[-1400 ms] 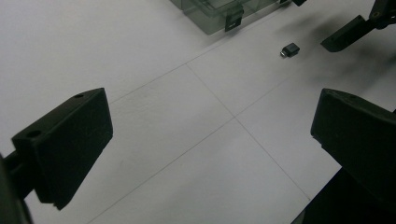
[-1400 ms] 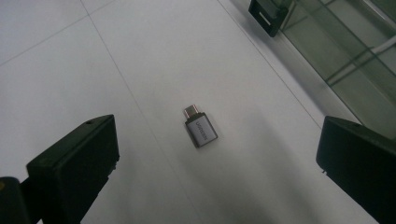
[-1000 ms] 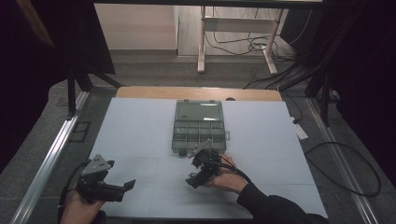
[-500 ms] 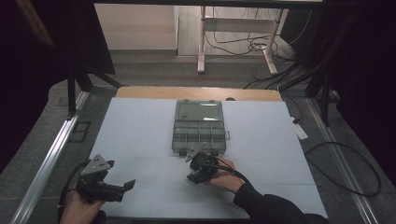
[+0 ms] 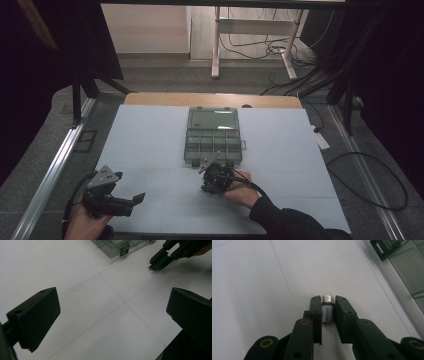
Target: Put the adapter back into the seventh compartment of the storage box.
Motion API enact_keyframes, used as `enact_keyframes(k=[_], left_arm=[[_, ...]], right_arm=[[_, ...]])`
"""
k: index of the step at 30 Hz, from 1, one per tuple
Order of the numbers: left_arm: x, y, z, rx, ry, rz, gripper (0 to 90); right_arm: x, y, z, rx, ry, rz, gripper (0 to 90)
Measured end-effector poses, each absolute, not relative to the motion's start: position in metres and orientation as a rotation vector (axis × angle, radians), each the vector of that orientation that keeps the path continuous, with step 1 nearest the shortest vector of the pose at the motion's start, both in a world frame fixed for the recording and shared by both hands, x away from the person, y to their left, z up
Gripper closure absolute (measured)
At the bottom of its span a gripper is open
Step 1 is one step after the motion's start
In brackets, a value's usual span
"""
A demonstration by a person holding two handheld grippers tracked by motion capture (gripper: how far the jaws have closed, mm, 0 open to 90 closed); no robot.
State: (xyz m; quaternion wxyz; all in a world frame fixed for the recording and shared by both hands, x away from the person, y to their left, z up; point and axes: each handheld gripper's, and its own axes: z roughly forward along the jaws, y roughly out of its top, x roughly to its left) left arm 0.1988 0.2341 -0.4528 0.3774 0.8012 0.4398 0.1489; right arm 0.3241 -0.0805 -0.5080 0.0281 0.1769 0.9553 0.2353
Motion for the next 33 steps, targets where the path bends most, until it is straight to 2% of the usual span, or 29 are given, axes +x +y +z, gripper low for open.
enact_keyframes(k=[33], left_arm=[[0.199,0.234,-0.453,2.05,1.123,0.381,0.0]], right_arm=[[0.336,-0.096,-0.482,0.649,2.933,0.89,75.9]])
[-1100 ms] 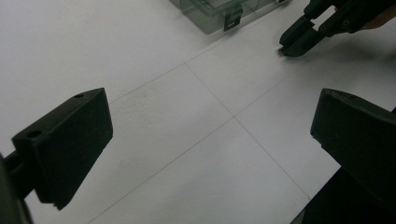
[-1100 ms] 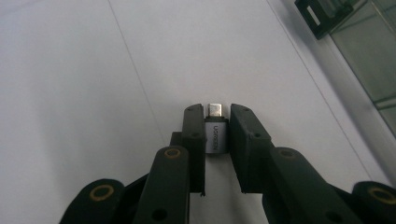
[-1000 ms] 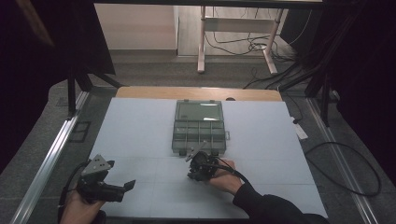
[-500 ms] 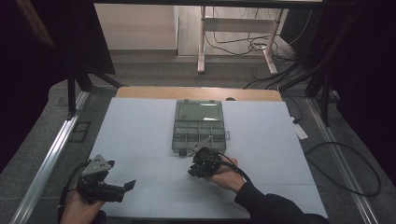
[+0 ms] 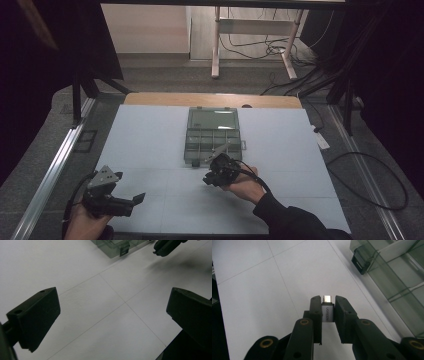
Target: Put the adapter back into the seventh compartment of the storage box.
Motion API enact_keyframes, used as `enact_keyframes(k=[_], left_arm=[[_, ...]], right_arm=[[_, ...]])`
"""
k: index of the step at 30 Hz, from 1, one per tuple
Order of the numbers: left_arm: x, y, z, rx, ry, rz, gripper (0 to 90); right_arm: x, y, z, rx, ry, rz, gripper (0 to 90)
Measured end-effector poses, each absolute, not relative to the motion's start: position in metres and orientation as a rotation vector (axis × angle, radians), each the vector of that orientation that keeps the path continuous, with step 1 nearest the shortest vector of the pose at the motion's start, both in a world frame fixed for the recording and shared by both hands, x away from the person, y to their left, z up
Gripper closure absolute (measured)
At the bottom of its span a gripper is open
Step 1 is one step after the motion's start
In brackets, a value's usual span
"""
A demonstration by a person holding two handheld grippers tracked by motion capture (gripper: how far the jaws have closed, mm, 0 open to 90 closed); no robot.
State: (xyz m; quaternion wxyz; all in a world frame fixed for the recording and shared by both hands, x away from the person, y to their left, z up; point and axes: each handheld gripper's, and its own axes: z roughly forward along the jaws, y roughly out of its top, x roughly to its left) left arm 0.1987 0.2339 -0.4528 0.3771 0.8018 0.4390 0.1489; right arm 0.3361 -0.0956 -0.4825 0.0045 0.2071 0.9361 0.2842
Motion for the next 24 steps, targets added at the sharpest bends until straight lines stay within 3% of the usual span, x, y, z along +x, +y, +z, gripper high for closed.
enact_keyframes(k=[24], left_arm=[[0.199,0.234,-0.453,2.049,1.126,0.38,0.0]], right_arm=[[0.351,-0.109,-0.466,0.735,2.868,0.959,75.9]])
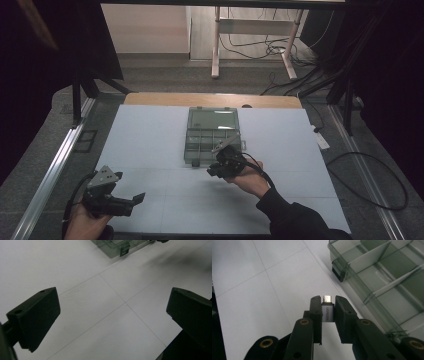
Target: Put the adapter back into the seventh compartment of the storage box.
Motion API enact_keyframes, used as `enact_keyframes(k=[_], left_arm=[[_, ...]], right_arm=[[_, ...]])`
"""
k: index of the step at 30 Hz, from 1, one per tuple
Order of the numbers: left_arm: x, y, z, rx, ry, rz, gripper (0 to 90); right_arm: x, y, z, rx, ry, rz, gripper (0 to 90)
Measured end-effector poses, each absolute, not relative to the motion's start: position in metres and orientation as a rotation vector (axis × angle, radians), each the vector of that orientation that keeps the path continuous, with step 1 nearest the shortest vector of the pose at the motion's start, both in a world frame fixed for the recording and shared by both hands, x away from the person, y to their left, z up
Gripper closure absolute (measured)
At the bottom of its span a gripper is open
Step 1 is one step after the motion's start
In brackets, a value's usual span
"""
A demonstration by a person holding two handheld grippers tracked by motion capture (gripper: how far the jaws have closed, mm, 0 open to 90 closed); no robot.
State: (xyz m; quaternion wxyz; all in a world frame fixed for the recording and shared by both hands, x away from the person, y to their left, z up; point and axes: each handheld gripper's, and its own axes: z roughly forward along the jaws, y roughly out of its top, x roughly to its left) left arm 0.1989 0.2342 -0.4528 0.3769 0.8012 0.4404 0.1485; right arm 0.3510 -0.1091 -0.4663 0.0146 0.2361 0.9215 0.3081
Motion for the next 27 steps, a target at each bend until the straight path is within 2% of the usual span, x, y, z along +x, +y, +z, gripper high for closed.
enact_keyframes(k=[27], left_arm=[[0.199,0.234,-0.453,2.046,1.13,0.38,0.0]], right_arm=[[0.381,-0.121,-0.457,0.806,2.77,0.989,75.9]])
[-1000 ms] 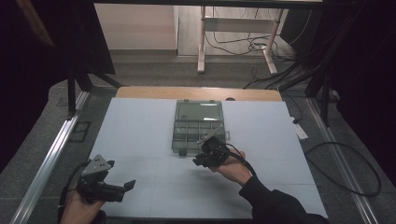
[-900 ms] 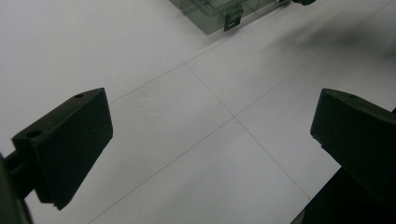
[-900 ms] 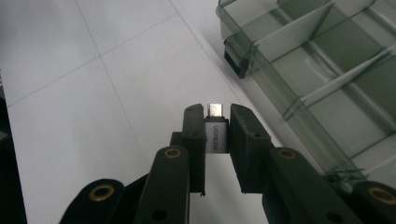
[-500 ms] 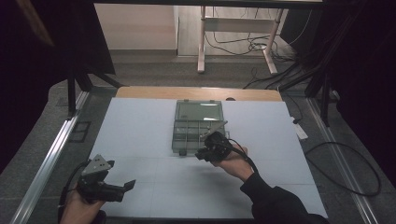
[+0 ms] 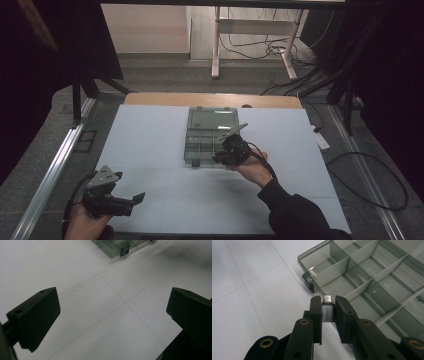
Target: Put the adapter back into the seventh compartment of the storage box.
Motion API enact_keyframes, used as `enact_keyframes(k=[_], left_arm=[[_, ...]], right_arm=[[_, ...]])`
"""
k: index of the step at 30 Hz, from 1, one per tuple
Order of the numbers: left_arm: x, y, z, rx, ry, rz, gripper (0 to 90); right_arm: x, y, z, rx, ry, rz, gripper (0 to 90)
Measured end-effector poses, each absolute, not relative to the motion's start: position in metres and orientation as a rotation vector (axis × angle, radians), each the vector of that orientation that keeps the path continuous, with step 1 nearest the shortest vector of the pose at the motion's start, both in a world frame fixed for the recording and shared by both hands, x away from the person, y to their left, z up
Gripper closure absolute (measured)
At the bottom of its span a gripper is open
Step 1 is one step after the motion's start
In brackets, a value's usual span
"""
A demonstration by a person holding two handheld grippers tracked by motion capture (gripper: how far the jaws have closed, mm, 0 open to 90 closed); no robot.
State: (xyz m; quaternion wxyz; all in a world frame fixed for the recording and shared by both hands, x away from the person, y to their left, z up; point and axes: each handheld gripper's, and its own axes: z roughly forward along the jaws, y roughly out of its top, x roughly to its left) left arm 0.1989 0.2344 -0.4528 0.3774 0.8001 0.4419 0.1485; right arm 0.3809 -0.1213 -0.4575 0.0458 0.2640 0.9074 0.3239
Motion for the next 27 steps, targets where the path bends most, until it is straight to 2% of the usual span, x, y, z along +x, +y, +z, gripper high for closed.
enact_keyframes(k=[27], left_arm=[[0.199,0.235,-0.453,2.045,1.132,0.378,0.0]], right_arm=[[0.414,-0.126,-0.471,0.886,2.678,0.934,75.7]])
